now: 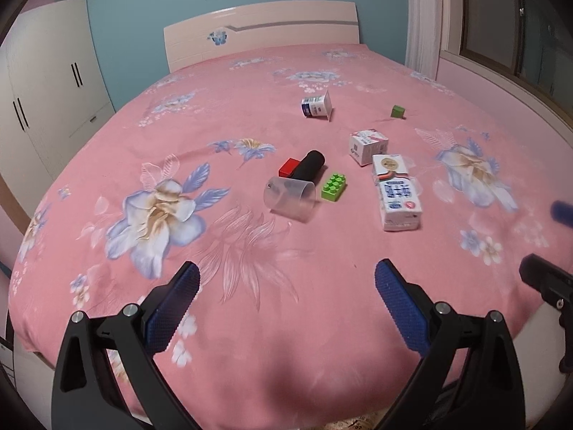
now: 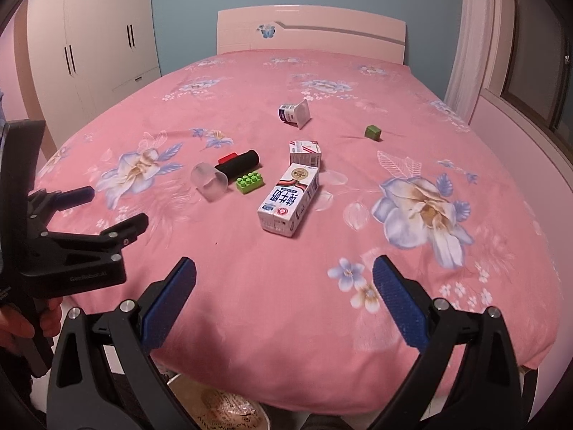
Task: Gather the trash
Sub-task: 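Grasp the clear plastic cup with the left tool while the right tool grasps the white milk carton, then carry the cup in the left tool while the right tool carries the carton to the bowl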
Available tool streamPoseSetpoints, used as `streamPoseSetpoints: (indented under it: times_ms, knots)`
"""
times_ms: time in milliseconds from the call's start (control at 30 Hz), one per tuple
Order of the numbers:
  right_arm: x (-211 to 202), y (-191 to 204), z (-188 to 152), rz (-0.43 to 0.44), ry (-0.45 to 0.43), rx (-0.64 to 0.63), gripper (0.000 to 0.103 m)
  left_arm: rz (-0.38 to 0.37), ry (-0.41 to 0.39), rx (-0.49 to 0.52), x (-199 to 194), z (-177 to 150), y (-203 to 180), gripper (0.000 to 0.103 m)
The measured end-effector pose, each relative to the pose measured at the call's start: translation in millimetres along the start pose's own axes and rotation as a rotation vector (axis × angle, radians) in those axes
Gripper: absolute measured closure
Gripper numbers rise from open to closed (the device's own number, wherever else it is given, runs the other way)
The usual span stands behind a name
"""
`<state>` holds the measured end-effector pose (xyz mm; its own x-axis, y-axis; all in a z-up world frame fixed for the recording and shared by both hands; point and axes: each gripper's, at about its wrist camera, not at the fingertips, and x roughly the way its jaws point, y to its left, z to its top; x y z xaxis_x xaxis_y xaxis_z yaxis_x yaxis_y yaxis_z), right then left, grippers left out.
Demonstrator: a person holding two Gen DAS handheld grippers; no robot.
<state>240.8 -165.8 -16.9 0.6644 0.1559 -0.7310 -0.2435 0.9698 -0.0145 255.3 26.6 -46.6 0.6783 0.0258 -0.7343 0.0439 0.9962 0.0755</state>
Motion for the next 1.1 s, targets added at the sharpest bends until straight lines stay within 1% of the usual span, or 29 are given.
streamPoseSetpoints:
  times_ms: [133, 233, 300, 400, 467, 500, 600, 700, 767, 833, 867, 900, 933, 967, 1033, 1067, 1100]
  knots:
    - [42.7, 1.8, 6.9, -0.017, 0.036, -0.002, 0.007, 0.002, 0.031, -0.003, 38.9, 10.9, 2.7, 0.003]
    - [71.4, 5.4, 10.6, -0.053, 0.036, -0.018, 0.007, 0.007, 0.051, 0.0, 68.7, 18.6, 5.8, 0.003]
    - [89.8, 7.2, 13.4, -0.052, 0.042, -0.016, 0.007, 0.014, 0.061, 0.0, 87.1, 23.8, 8.9, 0.003]
    - [119.1, 10.4, 18.4, -0.077, 0.045, -0.014, 0.007, 0.019, 0.048, 0.002, 109.1, 31.7, 10.5, 0.003]
    - [141.5, 13.9, 21.5, -0.134, 0.048, -0.04, 0.007, 0.025, 0.036, 0.005, 123.7, 37.7, 11.3, 0.003]
    - [150.5, 14.7, 22.3, -0.143, 0.051, -0.047, 0.007, 0.025, 0.036, 0.003, 130.4, 40.4, 11.5, 0.003]
    - [172.2, 11.0, 25.7, -0.138, 0.07, -0.027, 0.007, 0.005, 0.048, -0.009, 153.8, 47.9, 13.1, 0.003]
    - [193.4, 5.3, 31.6, -0.138, 0.081, 0.001, 0.007, 0.005, 0.053, -0.004, 172.4, 52.3, 12.3, 0.003]
    - [202.7, 3.9, 35.6, -0.14, 0.08, 0.007, 0.007, -0.018, 0.068, -0.013, 183.0, 54.7, 12.9, 0.003]
    - [210.7, 2.6, 38.7, -0.126, 0.09, 0.015, 0.013, -0.042, 0.089, -0.031, 192.9, 58.7, 13.0, 0.004]
    - [213.8, 1.8, 40.0, -0.114, 0.097, 0.022, 0.022, -0.066, 0.098, -0.043, 196.8, 60.7, 13.3, 0.009]
    - [218.7, -0.3, 41.9, -0.093, 0.112, 0.035, 0.028, -0.086, 0.106, -0.051, 199.7, 61.8, 13.3, 0.023]
    - [220.5, -1.0, 43.3, -0.077, 0.113, 0.041, 0.031, -0.111, 0.12, -0.062, 203.5, 63.6, 12.8, 0.028]
    - [221.1, -2.2, 44.2, -0.064, 0.105, 0.046, 0.036, -0.114, 0.121, -0.067, 205.4, 65.2, 11.7, 0.03]
    - [222.0, -4.2, 44.8, -0.058, 0.102, 0.049, 0.041, -0.109, 0.12, -0.067, 207.1, 67.2, 9.1, 0.036]
    - [222.6, -5.3, 44.6, -0.053, 0.104, 0.045, 0.048, -0.115, 0.118, -0.067, 207.3, 67.9, 7.4, 0.044]
    - [222.4, -6.3, 43.9, -0.047, 0.107, 0.043, 0.053, -0.118, 0.117, -0.067, 206.7, 67.6, 7.3, 0.047]
